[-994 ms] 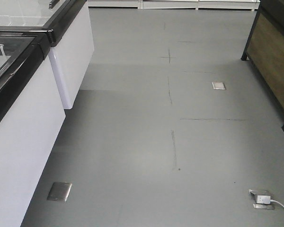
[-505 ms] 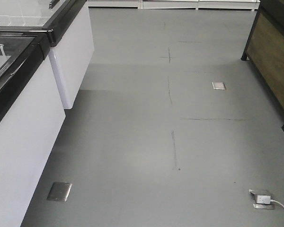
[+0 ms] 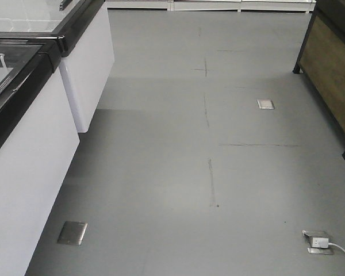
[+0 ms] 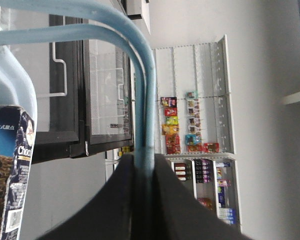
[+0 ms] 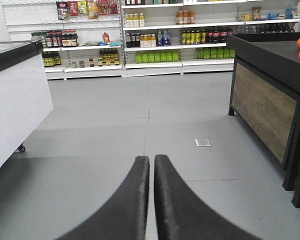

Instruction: Left arm holds basket, right arm returns cookies

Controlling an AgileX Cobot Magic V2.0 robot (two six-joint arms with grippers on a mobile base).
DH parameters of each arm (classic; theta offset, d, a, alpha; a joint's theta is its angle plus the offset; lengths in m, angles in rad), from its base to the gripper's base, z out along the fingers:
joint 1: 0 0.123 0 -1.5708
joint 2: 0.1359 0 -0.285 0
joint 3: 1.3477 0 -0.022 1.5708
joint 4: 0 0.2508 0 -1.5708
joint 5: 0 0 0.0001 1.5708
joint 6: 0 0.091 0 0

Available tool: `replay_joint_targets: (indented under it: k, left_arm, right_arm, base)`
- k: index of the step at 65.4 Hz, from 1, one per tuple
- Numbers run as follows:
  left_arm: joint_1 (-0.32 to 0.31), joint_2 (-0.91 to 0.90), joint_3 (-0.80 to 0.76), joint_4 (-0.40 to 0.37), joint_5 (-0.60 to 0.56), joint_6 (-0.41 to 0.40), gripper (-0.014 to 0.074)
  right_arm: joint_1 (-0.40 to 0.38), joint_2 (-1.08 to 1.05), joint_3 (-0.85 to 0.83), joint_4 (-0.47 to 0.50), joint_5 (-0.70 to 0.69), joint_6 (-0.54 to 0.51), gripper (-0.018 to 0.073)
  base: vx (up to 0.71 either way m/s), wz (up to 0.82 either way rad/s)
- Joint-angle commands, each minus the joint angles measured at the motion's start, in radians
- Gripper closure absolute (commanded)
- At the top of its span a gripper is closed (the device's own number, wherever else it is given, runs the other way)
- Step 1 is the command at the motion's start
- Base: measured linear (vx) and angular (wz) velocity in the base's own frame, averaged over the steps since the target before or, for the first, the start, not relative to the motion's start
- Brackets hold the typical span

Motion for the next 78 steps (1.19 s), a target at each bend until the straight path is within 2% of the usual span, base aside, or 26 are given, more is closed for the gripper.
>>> replay_joint_targets:
  k: [1, 21, 48, 78]
  left_arm:
    - [-0.041, -0.044, -0.043, -0.026, -0.110, 0.004, 0.0602]
    - [-0.204, -0.062, -0.043, -0.028, -0.129, 0.004, 0.0602]
    - [-0.481, -0.062, -0.043, -0.026, -0.181, 0.003, 0.0602]
    - [-0.709, -0.062, -0.043, 0.006, -0.149, 0.005, 0.0602]
  right_arm:
    - [0.000, -0.013, 0.018, -0.010, -0.075, -0.004, 0.0562]
    - [0.000, -0.013, 0.018, -0.010, -0.075, -0.004, 0.0562]
    - [0.000, -0.013, 0.018, -0.010, -0.075, -0.004, 0.0562]
    - [0.000, -0.013, 0.018, -0.010, -0.075, -0.004, 0.0562]
  base:
    - [0.00, 0.00]
    - [0.00, 0.00]
    - [0.00, 0.00]
    - [0.00, 0.00]
